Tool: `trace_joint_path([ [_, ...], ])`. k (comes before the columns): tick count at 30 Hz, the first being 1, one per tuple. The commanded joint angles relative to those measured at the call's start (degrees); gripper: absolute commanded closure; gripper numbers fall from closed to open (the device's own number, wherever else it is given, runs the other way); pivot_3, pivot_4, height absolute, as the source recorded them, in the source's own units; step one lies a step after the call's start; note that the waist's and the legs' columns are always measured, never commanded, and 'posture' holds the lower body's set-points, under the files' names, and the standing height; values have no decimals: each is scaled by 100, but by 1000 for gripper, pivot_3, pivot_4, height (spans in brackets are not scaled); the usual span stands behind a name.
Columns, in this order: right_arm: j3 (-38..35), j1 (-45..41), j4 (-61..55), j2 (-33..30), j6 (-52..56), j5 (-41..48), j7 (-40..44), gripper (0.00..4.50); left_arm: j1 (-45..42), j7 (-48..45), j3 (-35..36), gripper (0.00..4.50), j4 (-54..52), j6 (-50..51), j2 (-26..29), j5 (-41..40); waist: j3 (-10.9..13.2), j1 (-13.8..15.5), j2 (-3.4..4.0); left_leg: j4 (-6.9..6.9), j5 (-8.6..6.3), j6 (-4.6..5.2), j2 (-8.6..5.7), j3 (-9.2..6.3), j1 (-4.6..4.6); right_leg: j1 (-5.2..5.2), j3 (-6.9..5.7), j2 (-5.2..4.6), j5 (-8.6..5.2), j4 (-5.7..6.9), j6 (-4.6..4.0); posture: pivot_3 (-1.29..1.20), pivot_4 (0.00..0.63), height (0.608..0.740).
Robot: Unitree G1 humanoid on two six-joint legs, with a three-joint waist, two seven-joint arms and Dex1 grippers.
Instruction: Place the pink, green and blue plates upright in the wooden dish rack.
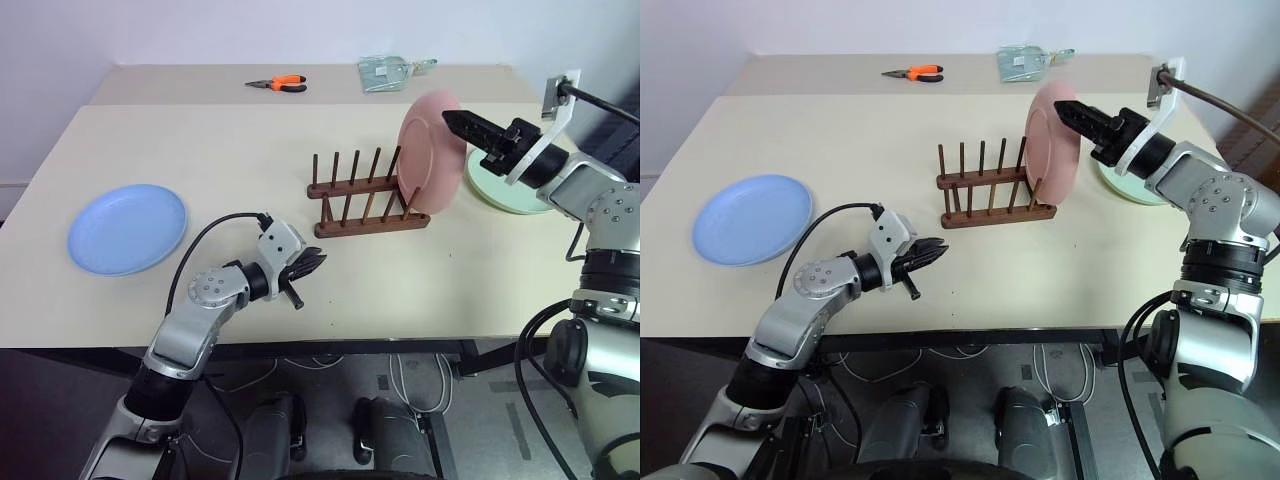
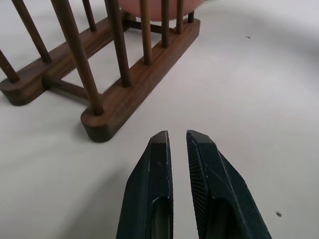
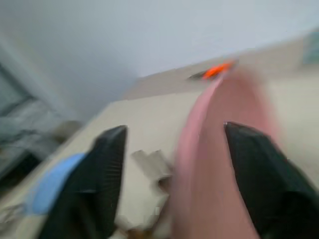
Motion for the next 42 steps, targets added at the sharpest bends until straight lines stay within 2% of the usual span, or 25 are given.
trace_joint_path([
  [1, -365, 232, -352, -382, -812, -406, -29, 1542, 31, 25, 76, 3959, -299, -2, 14, -78, 0, 7, 0, 0, 0, 0, 0, 0, -2, 0, 0, 1, 0, 0, 1, 0, 150, 740],
  [3, -376, 621, -235, -681, -1141, -784, -5, 1542, 53, 27, 76, 3959, -308, 2, 16, -82, 0, 28, -1, 3, 0, 1, -1, 0, -4, 1, -2, 2, 2, -2, 4, 0, 150, 740],
  [6, 38, 1148, 28, -932, -1779, -1446, 236, 1542, 47, -13, 18, 3959, -276, -12, 4, -79, 0, 2, -1, 3, -1, 3, -2, -1, -5, 6, -4, 4, 2, -10, 7, 0, 150, 740],
  [10, 1021, 1258, 990, -1040, -3139, -2783, 446, 1542, -59, -55, -40, 3959, -134, -62, -38, -55, 0, -156, 8, 3, 5, -5, 4, 13, 9, 3, 9, 16, 6, 2, 14, 0, 150, 740],
  [13, 1852, 731, 2420, -1060, -4343, -3971, 208, 1542, -134, -103, -63, 3959, -39, -101, -38, -48, 3, -189, 13, 2, 8, -11, 10, 19, 20, 4, 17, 24, 5, 9, 13, 0, 150, 740],
  [17, 2542, -190, 4145, -929, -5260, -4905, -66, 1542, -162, -118, -49, 3959, 16, -124, -33, -41, 7, -172, 19, 2, 9, -10, 8, 29, 19, 0, 28, 25, 5, 9, 14, 0, 150, 740],
  [22, 2821, -933, 5408, -680, -5458, -5470, -680, 1542, -52, -86, -22, 3959, -70, -106, -17, -28, 7, -157, 19, 2, 10, -12, 10, 25, 20, 9, 27, 24, 4, 3, 14, 0, 150, 740],
  [25, 2799, -1080, 5711, -572, -5370, -5573, -676, 1542, 21, -47, -14, 3959, -143, -83, -7, -19, 7, -152, 19, 1, 10, -14, 10, 22, 24, 14, 26, 23, 4, 1, 14, 0, 150, 740],
  [31, 2757, -1102, 5877, -533, -5286, -5690, -604, 4373, 133, 1, 18, 3959, -259, -32, 55, -51, 7, -169, 21, 0, 11, -15, 10, 21, 28, 18, 26, 23, 4, 1, 14, 0, 150, 740],
  [32, 2754, -1098, 5882, -538, -5282, -5712, -634, 4480, 143, 1, 8, 3959, -267, -34, 64, -47, 7, -173, 21, -1, 11, -16, 10, 21, 31, 19, 26, 23, 4, 1, 14, 0, 150, 740],
  [42, 2700, -930, 5728, -708, -5719, -5793, -672, 4480, 58, -39, -43, 3959, -215, -52, 53, -40, 7, -169, 22, -2, 11, -17, 10, 21, 38, 25, 26, 22, 4, 1, 13, 0, 150, 740],
])
